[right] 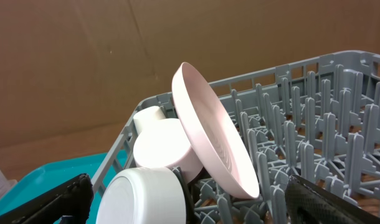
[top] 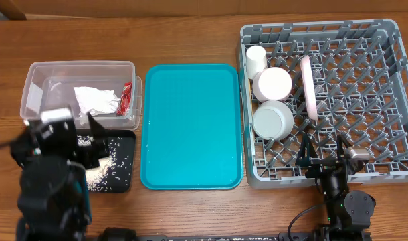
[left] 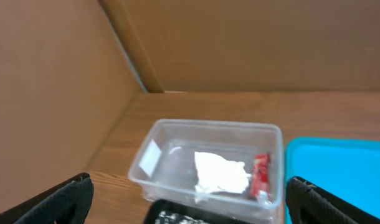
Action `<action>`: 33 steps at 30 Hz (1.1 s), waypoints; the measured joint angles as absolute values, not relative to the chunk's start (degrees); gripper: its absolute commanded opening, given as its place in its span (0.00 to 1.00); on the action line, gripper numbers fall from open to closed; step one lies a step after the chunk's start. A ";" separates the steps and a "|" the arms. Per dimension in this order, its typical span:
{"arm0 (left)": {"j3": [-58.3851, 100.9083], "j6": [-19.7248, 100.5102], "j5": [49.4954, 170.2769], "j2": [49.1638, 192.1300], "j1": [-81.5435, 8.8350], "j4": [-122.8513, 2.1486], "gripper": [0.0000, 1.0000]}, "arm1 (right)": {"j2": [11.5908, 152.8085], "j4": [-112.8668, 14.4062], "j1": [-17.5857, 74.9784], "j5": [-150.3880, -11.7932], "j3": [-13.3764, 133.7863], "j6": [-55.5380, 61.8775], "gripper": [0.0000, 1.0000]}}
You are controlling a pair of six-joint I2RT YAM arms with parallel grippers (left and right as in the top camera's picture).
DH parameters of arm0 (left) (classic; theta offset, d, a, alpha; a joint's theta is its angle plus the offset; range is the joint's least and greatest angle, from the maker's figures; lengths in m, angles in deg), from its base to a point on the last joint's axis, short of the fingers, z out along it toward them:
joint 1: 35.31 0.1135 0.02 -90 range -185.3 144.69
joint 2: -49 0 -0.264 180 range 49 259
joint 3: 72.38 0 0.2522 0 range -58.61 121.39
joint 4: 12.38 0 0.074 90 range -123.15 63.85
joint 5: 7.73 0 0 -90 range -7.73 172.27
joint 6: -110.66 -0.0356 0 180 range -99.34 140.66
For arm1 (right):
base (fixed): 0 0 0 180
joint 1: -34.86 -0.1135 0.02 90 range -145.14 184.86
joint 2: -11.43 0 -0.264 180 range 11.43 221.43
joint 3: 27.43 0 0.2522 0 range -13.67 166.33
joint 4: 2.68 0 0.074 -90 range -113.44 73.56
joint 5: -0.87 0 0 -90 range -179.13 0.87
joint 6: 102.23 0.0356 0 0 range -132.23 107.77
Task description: Sort waste into correct bins and load items into the dishwasher
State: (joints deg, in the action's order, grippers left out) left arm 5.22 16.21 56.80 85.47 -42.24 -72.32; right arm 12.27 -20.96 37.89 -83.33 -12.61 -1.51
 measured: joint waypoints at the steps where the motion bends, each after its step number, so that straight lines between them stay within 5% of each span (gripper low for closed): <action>1: 3.40 16.16 57.76 83.89 -42.24 -71.97 1.00 | 12.27 -20.94 37.89 -83.35 -12.61 -1.51 1.00; 8: -11.70 16.16 66.87 73.27 -42.24 -61.96 1.00 | 12.27 -20.87 37.89 -83.33 -12.61 -1.51 1.00; 20: -39.02 16.16 86.94 58.30 -37.57 -25.33 1.00 | 12.27 -20.91 37.89 -83.35 -12.61 -1.49 1.00; 33: -53.97 22.72 91.85 51.79 -33.74 -20.34 1.00 | 12.27 -20.91 37.89 -83.35 -12.61 -1.51 1.00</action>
